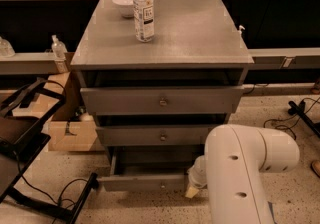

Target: Open bottom drawer

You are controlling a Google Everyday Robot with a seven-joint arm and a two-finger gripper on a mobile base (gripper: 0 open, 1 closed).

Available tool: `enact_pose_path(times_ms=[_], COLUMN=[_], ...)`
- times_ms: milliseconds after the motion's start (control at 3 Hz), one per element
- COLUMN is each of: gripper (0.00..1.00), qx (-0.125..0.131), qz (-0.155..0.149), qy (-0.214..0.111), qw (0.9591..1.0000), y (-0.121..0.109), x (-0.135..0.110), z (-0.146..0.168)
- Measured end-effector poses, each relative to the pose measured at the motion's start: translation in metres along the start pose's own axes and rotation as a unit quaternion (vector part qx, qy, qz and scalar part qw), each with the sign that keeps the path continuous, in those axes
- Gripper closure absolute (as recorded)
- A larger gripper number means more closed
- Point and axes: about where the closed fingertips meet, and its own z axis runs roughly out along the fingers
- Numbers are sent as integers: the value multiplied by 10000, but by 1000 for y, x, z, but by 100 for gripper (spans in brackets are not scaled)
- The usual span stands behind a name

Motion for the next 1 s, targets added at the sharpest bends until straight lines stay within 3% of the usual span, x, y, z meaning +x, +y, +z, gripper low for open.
enact_pose_path(times_ms=[333, 667, 1000], gripper=[0, 0, 26], qx=[-9, -9, -44], qz=[0, 0, 16], qy=[0, 0, 19], qw=[10000, 10000, 10000], y=[1, 1, 5], x=[0, 0, 1], z=[1, 1, 3])
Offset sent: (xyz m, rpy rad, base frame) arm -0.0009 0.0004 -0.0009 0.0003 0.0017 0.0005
